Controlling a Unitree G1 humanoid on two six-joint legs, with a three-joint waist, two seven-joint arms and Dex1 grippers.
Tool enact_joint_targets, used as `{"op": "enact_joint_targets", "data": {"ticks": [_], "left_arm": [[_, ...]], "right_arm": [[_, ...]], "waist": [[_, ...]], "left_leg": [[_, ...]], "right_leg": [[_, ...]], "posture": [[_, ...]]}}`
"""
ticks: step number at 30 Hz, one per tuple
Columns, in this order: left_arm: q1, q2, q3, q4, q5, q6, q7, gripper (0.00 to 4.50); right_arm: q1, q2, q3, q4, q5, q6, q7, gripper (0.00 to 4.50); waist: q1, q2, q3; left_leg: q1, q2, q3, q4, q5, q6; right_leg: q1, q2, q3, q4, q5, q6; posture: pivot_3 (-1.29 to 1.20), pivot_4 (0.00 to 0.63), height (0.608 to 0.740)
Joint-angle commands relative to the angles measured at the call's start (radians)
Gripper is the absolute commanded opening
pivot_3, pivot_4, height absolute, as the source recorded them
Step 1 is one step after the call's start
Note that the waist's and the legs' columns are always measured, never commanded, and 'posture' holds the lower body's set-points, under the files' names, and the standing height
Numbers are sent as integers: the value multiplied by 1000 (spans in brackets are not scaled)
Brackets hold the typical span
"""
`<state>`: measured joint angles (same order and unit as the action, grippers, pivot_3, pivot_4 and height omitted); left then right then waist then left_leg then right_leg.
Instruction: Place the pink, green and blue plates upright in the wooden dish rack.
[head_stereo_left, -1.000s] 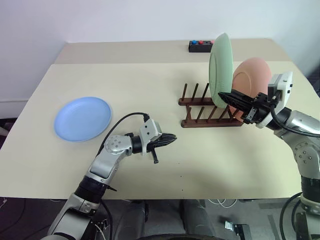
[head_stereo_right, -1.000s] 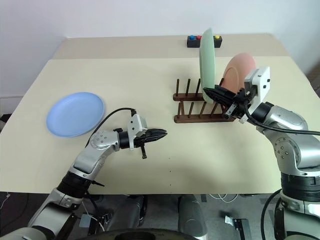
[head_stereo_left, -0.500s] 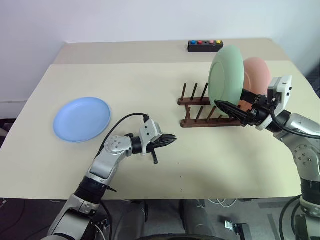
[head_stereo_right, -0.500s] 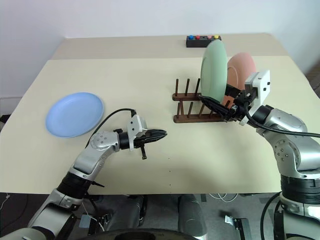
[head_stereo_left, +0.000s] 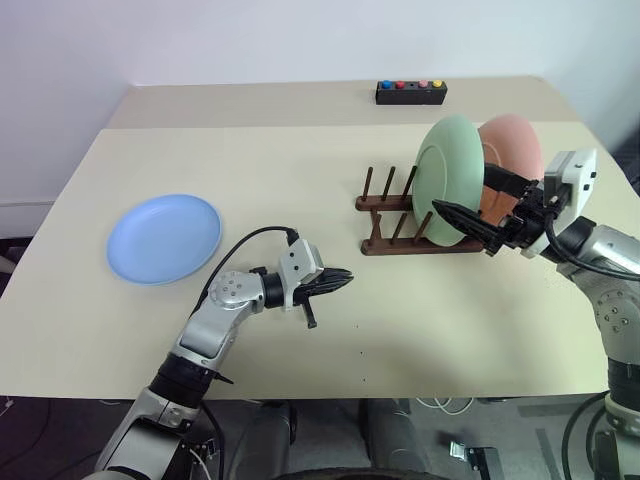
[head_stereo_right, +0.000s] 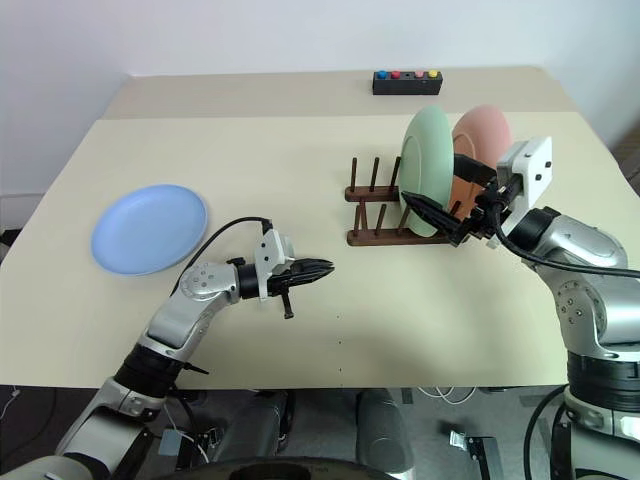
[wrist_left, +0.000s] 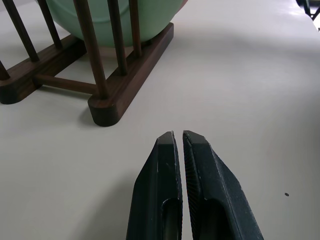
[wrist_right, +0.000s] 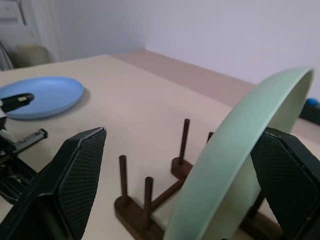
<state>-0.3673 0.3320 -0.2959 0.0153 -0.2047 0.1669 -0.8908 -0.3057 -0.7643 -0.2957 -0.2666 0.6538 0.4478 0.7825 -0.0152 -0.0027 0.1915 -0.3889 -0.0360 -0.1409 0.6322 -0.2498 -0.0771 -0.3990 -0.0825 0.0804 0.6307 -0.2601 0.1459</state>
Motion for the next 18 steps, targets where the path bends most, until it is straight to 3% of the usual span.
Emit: {"op": "enact_joint_targets", "data": {"ticks": [1,7,11,17,18], "left_arm": [[-3,-2,11,-34,-4,-13,-2,201],[-6,17,66,-76,-57,31,-2,201],[-17,35,117,-106,-93,79,10,1456],[-100,71,294,-102,-125,136,139,4479],[-131,92,328,-79,-98,142,188,4479]], "right_arm": [[-35,-39,-42,-56,-26,-37,-4,4478],[-56,-112,-62,-91,-109,-92,-1,4478],[-81,-149,-75,-101,-135,-118,3,4500],[-147,-199,-33,-176,-124,-123,46,4500],[-146,-203,3,-214,-123,-119,65,4500]], "waist": [[0,0,0],[-1,0,0],[-1,0,0],[-1,0,0],[-3,-1,1]], "left_leg": [[0,0,0,0,0,0],[0,0,0,0,0,0],[0,0,0,0,0,0],[-1,0,0,0,0,0],[-1,0,0,0,0,0]], "right_leg": [[0,0,0,0,0,0],[0,0,0,0,0,0],[0,0,0,0,0,0],[-1,0,0,0,0,0],[-1,0,0,0,0,0]], "posture": [[0,150,740],[0,150,740],[0,150,740],[0,150,740],[0,150,740]]}}
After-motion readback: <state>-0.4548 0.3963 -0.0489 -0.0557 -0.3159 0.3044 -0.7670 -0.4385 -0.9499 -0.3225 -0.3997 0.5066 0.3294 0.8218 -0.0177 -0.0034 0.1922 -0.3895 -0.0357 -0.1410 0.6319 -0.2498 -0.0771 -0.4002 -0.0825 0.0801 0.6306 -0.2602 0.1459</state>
